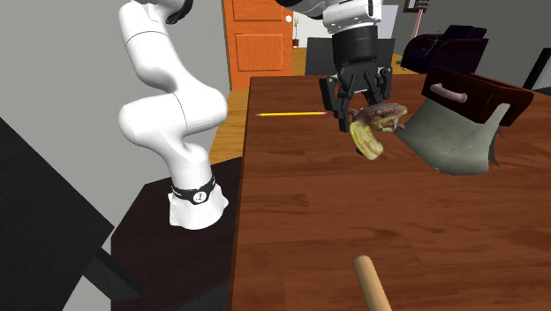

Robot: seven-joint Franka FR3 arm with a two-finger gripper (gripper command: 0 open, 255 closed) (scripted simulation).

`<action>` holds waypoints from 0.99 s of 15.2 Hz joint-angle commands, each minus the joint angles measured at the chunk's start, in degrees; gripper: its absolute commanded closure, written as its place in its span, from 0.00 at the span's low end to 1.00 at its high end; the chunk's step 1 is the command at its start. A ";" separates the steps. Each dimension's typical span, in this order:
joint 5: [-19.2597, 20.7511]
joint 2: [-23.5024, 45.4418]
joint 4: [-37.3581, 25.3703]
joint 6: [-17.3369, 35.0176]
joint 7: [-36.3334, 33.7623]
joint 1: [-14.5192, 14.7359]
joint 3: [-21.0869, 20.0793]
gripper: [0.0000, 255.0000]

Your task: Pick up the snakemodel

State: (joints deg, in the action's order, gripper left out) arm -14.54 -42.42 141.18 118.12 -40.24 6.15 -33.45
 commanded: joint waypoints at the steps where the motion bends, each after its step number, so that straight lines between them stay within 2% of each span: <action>1: 0.01 0.04 0.07 -0.03 -0.01 -0.01 -0.01 1.00; 4: 0.02 0.07 0.03 -0.04 0.00 -0.04 -0.01 1.00; 15: 1.71 0.23 -8.23 -8.16 0.47 -0.95 2.28 1.00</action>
State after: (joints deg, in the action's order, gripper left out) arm -13.01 -42.19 133.79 110.82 -39.88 5.28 -31.48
